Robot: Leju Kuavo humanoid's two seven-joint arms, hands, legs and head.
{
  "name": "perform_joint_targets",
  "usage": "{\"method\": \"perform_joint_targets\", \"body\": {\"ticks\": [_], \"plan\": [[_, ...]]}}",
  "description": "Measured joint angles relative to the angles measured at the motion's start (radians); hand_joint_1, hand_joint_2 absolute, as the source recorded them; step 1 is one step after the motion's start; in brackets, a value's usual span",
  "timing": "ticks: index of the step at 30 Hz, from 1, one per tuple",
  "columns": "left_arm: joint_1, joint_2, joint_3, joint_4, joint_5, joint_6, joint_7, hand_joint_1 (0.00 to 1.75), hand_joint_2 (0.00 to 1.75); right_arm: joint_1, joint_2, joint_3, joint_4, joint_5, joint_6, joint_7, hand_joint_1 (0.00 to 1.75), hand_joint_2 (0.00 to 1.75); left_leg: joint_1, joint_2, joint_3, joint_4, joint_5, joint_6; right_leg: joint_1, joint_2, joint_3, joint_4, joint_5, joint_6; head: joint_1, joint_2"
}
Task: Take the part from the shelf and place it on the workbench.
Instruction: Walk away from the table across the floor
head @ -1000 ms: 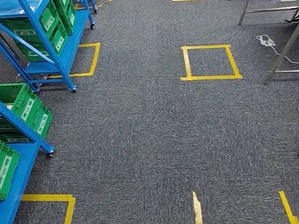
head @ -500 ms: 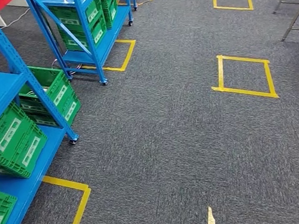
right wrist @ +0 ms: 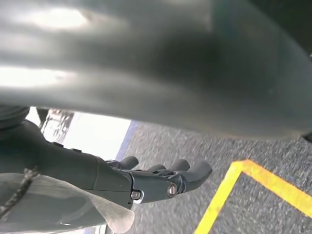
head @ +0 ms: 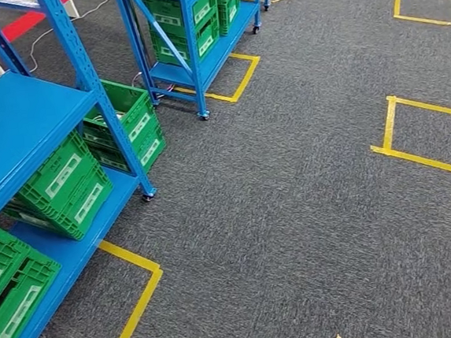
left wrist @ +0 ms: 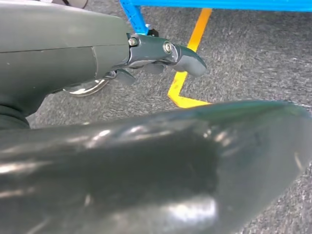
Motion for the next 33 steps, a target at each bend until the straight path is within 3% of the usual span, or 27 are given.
{"method": "perform_joint_targets", "body": {"ticks": [1, 3, 5, 6, 7, 8, 10, 12, 14, 15, 17, 18, 20, 21, 22, 24, 26, 28, 30, 31, 33], "plan": [[0.0, 0.001, 0.0, 0.0, -0.002, 0.001, 0.0, 0.0, 0.0, 0.0, 0.0, 0.0, 0.0, 0.0, 0.0, 0.001, 0.0, 0.0, -0.001, 0.022, -0.006, 0.016, -0.013, -0.006, -0.002, -0.013, 0.006, -0.007, 0.001, -0.003, -0.002, 0.0], [-0.004, 0.001, 0.0, 0.001, -0.005, 0.003, 0.0, 0.0, 0.0, 0.003, 0.0, 0.0, 0.0, 0.0, 0.0, 0.001, 0.0, 0.0, 0.0, 0.082, -0.047, 0.106, -0.065, -0.018, -0.004, -0.044, 0.017, -0.017, -0.001, -0.01, -0.007, 0.0], [-0.006, 0.002, 0.0, 0.001, -0.006, 0.003, 0.001, 0.0, 0.0, 0.005, 0.0, 0.0, 0.0, 0.0, 0.0, 0.001, 0.0, 0.0, 0.008, 0.106, -0.109, 0.227, -0.113, -0.031, -0.005, -0.077, 0.024, -0.017, -0.008, -0.012, -0.009, 0.0], [-0.005, 0.002, 0.0, 0.001, -0.006, 0.003, 0.001, 0.0, 0.0, 0.005, 0.0, 0.0, 0.0, 0.0, 0.0, 0.001, 0.0, 0.0, 0.014, 0.11, -0.126, 0.258, -0.113, -0.037, -0.006, -0.092, 0.027, -0.017, -0.012, -0.011, -0.009, 0.0], [-0.003, 0.003, 0.0, 0.001, -0.006, 0.003, 0.002, 0.0, 0.0, 0.004, 0.0, 0.0, 0.0, 0.0, 0.0, 0.001, 0.0, 0.0, 0.019, 0.113, -0.126, 0.253, -0.094, -0.042, -0.007, -0.105, 0.032, -0.017, -0.016, -0.009, -0.009, 0.0], [-0.002, 0.004, 0.0, 0.001, -0.006, 0.004, 0.003, 0.0, 0.0, 0.004, 0.0, 0.0, 0.0, 0.0, 0.0, 0.001, 0.0, 0.0, 0.023, 0.121, -0.107, 0.208, -0.058, -0.047, -0.009, -0.117, 0.038, -0.017, -0.02, -0.005, -0.009, 0.0], [-0.002, 0.007, 0.0, 0.002, -0.007, 0.006, 0.005, 0.0, 0.0, 0.005, 0.0, 0.0, 0.0, 0.0, 0.002, 0.001, 0.0, 0.0, 0.025, 0.161, -0.048, 0.081, 0.01, -0.053, -0.009, -0.138, 0.048, -0.015, -0.032, 0.007, -0.01, 0.0], [-0.006, 0.009, 0.0, 0.005, -0.009, 0.008, 0.006, 0.0, 0.0, 0.005, 0.0, 0.0, -0.001, 0.0, 0.005, 0.001, 0.0, 0.0, 0.019, 0.193, -0.015, 0.01, 0.025, -0.038, -0.005, -0.158, 0.052, -0.014, -0.043, 0.021, -0.009, 0.0], [-0.006, 0.012, 0.001, 0.007, -0.012, 0.012, 0.007, 0.0, 0.0, 0.002, 0.0, 0.0, -0.001, 0.0, 0.006, 0.001, 0.0, 0.0, 0.013, 0.182, -0.013, 0.002, 0.017, -0.014, -0.005, -0.179, 0.062, -0.015, -0.049, 0.03, -0.006, 0.0], [-0.004, 0.013, 0.001, 0.008, -0.014, 0.014, 0.008, 0.0, 0.0, -0.001, 0.0, 0.001, -0.001, 0.0, 0.006, 0.001, 0.0, 0.0, 0.013, 0.172, -0.013, -0.001, 0.018, -0.006, -0.007, -0.174, 0.065, -0.014, -0.053, 0.036, -0.003, 0.0], [-0.004, 0.016, 0.002, 0.009, -0.017, 0.017, 0.008, 0.0, 0.0, -0.003, 0.0, 0.001, -0.002, 0.0, 0.007, 0.0, 0.0, 0.0, 0.015, 0.15, -0.01, -0.007, 0.021, 0.009, -0.012, -0.125, 0.046, 0.035, -0.084, 0.044, 0.001, 0.0], [-0.005, 0.017, 0.003, 0.01, -0.018, 0.019, 0.009, 0.0, 0.0, -0.001, 0.0, 0.0, -0.002, 0.0, 0.007, -0.003, 0.0, 0.0, 0.016, 0.138, -0.009, -0.009, 0.022, 0.015, -0.014, -0.092, 0.016, 0.09, -0.11, 0.046, 0.004, 0.0], [-0.009, 0.017, 0.005, 0.011, -0.019, 0.02, 0.009, 0.0, 0.0, 0.006, 0.0, 0.0, -0.002, 0.0, 0.007, -0.007, 0.0, 0.0, 0.014, 0.112, -0.009, -0.009, 0.02, 0.022, -0.014, -0.063, -0.065, 0.226, -0.155, 0.045, 0.005, 0.0], [-0.009, 0.017, 0.006, 0.012, -0.02, 0.02, 0.009, 0.0, 0.0, 0.008, 0.0, 0.0, -0.002, 0.0, 0.007, -0.007, 0.0, 0.0, 0.012, 0.098, -0.007, -0.009, 0.019, 0.024, -0.014, -0.06, -0.098, 0.269, -0.156, 0.044, 0.005, 0.0], [-0.008, 0.018, 0.006, 0.013, -0.02, 0.02, 0.009, 0.0, 0.0, 0.009, 0.0, 0.0, -0.002, 0.0, 0.007, -0.007, 0.0, 0.0, 0.01, 0.084, -0.004, -0.008, 0.017, 0.025, -0.013, -0.058, -0.116, 0.278, -0.139, 0.042, 0.006, 0.0], [-0.008, 0.018, 0.007, 0.014, -0.02, 0.02, 0.009, 0.0, 0.0, 0.009, 0.0, 0.0, -0.002, 0.001, 0.006, -0.006, 0.0, 0.0, 0.008, 0.056, 0.005, -0.009, 0.012, 0.024, -0.011, -0.043, -0.096, 0.185, -0.055, 0.032, 0.006, 0.0], [-0.009, 0.017, 0.007, 0.015, -0.02, 0.021, 0.009, 0.0, 0.0, 0.009, 0.0, 0.0, -0.002, 0.0, 0.005, -0.008, 0.0, 0.0, 0.007, 0.03, 0.011, -0.007, 0.004, 0.018, -0.012, -0.003, -0.05, 0.064, 0.001, 0.022, 0.006, 0.0], [-0.009, 0.017, 0.008, 0.017, -0.022, 0.021, 0.01, 0.0, 0.0, 0.008, 0.0, 0.0, -0.002, 0.0, 0.004, -0.014, 0.0, 0.0, 0.009, 0.01, 0.009, -0.008, 0.0, 0.007, -0.011, 0.018, -0.023, 0.017, 0.0, 0.018, 0.005, 0.0], [-0.006, 0.018, 0.009, 0.018, -0.023, 0.022, 0.012, 0.0, 0.0, 0.007, 0.0, 0.0, -0.003, 0.0, 0.003, -0.017, 0.0, 0.0, 0.013, -0.002, 0.009, -0.008, -0.003, -0.005, -0.011, 0.002, -0.01, 0.005, -0.002, 0.013, 0.005, 0.0], [-0.006, 0.019, 0.01, 0.018, -0.023, 0.022, 0.012, 0.0, 0.0, 0.006, 0.001, 0.001, -0.003, 0.0, 0.003, -0.017, 0.0, 0.0, 0.013, 0.009, 0.007, 0.0, -0.009, -0.01, -0.012, -0.008, -0.002, -0.001, -0.002, 0.008, 0.004, 0.0], [-0.009, 0.021, 0.011, 0.019, -0.023, 0.023, 0.013, 0.0, 0.0, 0.008, 0.002, 0.0, -0.004, 0.0, 0.002, -0.017, 0.0, 0.0, 0.011, 0.058, -0.023, 0.069, -0.047, -0.019, -0.016, -0.034, 0.016, -0.014, -0.006, -0.001, -0.003, 0.0]]}}
